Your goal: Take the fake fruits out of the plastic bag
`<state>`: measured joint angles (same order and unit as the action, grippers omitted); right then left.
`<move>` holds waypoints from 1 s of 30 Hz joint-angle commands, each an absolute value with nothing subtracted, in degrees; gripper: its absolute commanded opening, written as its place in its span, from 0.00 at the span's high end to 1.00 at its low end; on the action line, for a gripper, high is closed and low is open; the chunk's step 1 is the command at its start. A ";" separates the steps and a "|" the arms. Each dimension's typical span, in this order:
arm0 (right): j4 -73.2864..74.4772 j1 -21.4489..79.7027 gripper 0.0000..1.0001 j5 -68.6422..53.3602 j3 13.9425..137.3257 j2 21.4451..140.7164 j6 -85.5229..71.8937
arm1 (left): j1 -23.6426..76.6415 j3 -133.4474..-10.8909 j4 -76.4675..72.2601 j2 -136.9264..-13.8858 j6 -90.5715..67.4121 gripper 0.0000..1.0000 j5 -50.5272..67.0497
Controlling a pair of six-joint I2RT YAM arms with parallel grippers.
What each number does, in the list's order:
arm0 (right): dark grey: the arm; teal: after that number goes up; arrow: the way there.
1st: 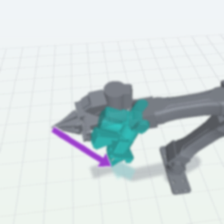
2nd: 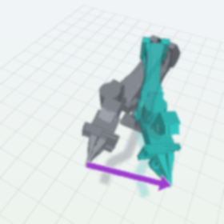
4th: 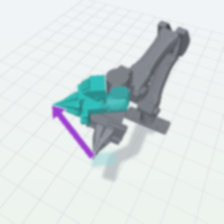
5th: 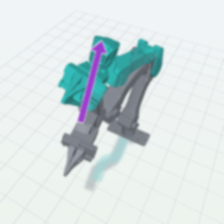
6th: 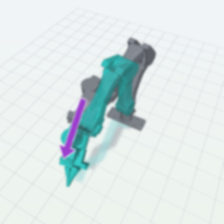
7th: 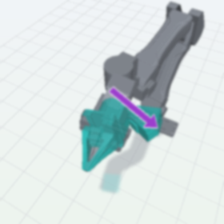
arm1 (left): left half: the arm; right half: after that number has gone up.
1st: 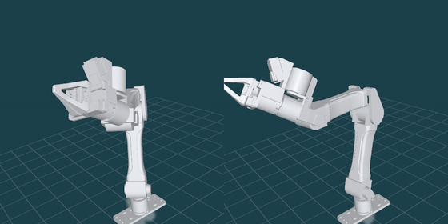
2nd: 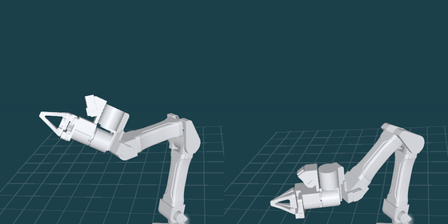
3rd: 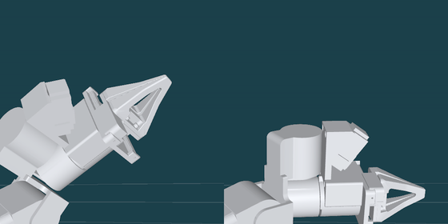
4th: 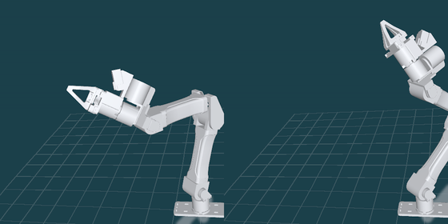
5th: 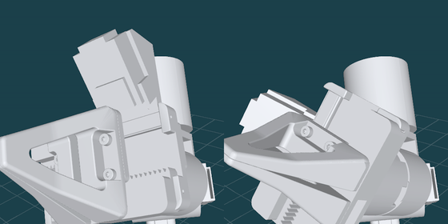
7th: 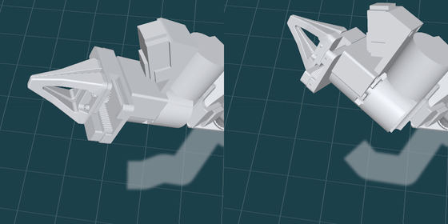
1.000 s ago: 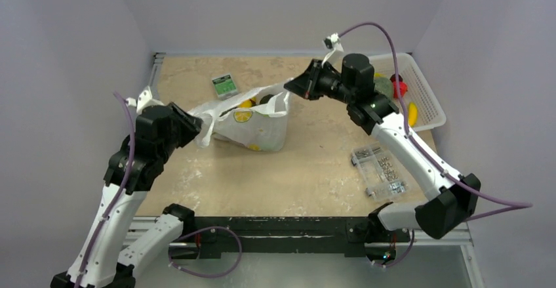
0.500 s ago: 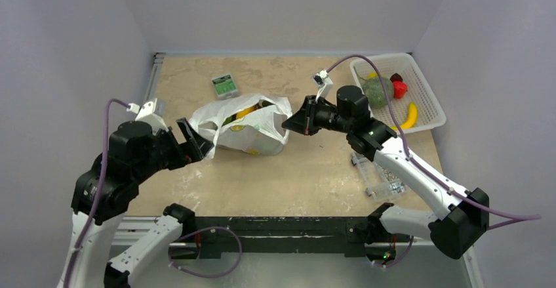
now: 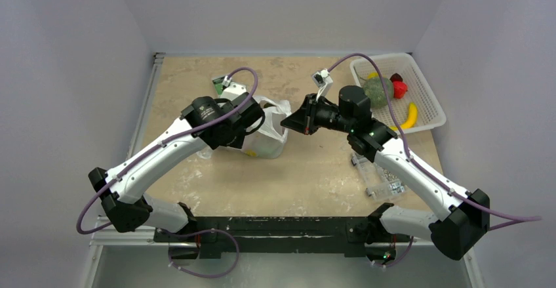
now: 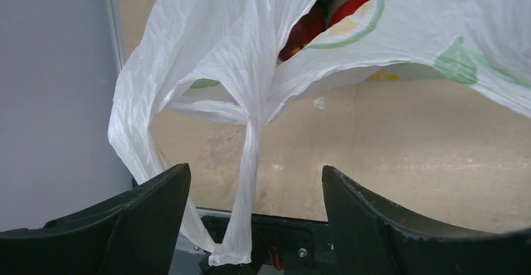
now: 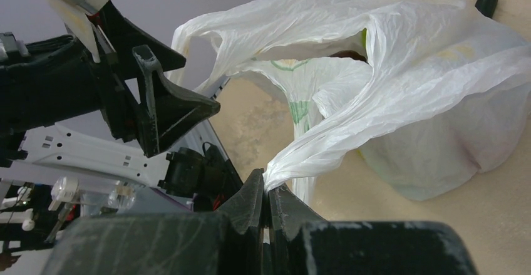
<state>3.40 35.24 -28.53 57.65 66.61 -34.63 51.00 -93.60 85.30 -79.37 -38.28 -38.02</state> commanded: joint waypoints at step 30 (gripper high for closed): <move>17.30 30.83 1.00 -23.86 83.62 78.95 -28.32 | 22.32 -111.65 78.04 -70.26 -19.85 0.79 12.91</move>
<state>19.00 30.61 -20.62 85.73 79.64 -28.32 22.13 -120.27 77.67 -68.47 -26.06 -2.57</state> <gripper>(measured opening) 0.005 0.057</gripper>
